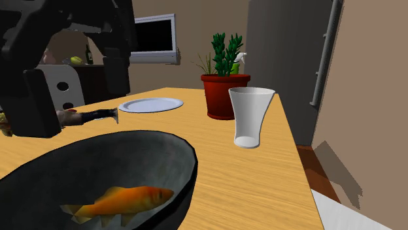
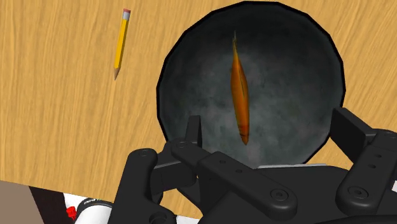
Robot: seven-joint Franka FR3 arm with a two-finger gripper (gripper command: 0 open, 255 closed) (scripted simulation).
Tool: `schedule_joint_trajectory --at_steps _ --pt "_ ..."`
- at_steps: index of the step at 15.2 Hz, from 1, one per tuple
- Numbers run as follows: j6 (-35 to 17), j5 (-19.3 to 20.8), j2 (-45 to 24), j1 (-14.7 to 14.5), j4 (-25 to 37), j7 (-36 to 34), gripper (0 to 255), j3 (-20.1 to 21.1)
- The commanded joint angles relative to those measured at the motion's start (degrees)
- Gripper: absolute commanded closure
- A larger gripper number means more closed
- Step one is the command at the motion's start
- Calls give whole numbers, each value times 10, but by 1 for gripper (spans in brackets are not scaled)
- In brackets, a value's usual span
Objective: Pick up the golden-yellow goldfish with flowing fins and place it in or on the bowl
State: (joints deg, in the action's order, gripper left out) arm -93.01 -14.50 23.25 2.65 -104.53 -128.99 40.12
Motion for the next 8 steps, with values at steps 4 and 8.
schedule_joint_trajectory --at_steps 4,8 --pt "18 4 -6 3 23 -1 0 -2" --pt "18 4 -6 3 23 -1 0 -2"
